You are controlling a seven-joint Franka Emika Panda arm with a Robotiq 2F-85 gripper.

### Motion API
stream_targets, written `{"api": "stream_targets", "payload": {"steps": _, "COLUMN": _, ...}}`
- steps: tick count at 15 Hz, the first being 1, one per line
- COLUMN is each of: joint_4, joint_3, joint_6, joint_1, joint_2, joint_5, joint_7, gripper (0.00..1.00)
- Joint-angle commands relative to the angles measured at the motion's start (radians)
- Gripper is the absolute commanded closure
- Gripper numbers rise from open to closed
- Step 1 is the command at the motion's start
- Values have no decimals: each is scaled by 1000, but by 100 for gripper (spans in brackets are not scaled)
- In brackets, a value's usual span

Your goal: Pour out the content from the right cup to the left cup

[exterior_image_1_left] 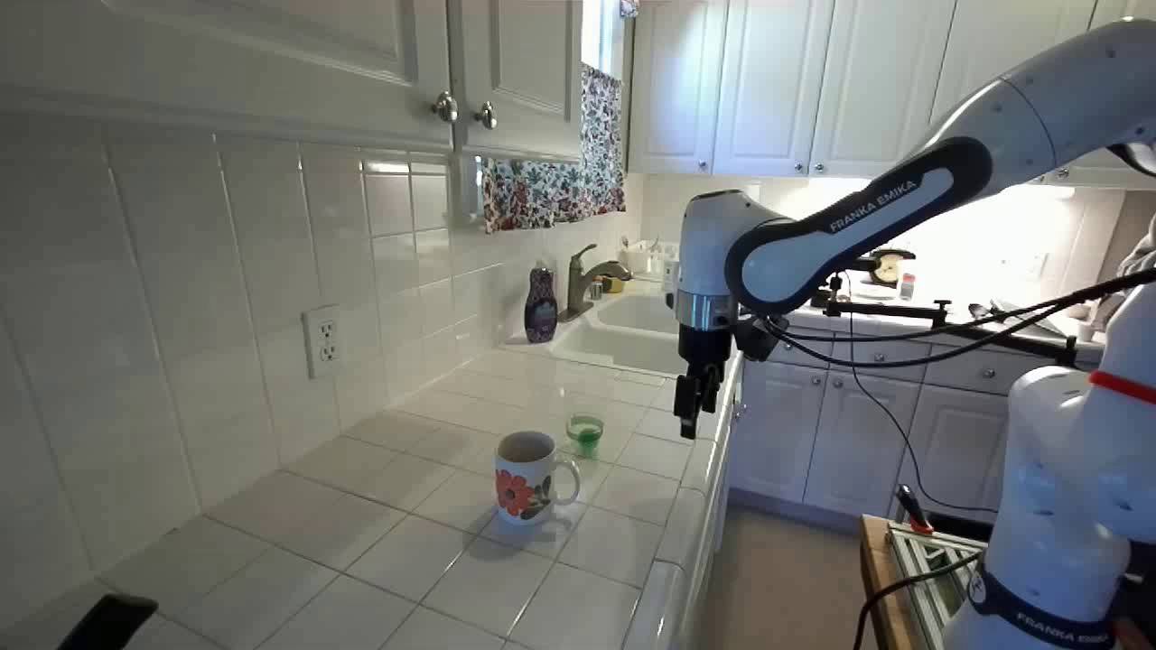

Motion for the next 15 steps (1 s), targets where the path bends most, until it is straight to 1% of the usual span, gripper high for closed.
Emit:
{"api": "stream_targets", "payload": {"steps": 1, "joint_4": 1, "joint_3": -7, "joint_6": -2, "joint_1": 7, "joint_2": 0, "joint_5": -2, "joint_7": 1, "gripper": 0}}
{"api": "stream_targets", "payload": {"steps": 6, "joint_4": 1, "joint_3": -7, "joint_6": -2, "joint_1": 7, "joint_2": 0, "joint_5": -2, "joint_7": 1, "gripper": 0}}
{"api": "stream_targets", "payload": {"steps": 8, "joint_4": 33, "joint_3": -20, "joint_6": 89, "joint_1": -17, "joint_2": 24, "joint_5": -1, "joint_7": 56, "gripper": 0}}
{"api": "stream_targets", "payload": {"steps": 11, "joint_4": 76, "joint_3": -43, "joint_6": 206, "joint_1": -25, "joint_2": 52, "joint_5": 5, "joint_7": 36, "gripper": 0}}
{"api": "stream_targets", "payload": {"steps": 13, "joint_4": 113, "joint_3": -59, "joint_6": 260, "joint_1": -23, "joint_2": 84, "joint_5": 25, "joint_7": 13, "gripper": 0}}
{"api": "stream_targets", "payload": {"steps": 15, "joint_4": 156, "joint_3": -74, "joint_6": 274, "joint_1": -17, "joint_2": 122, "joint_5": 49, "joint_7": -7, "gripper": 0}}
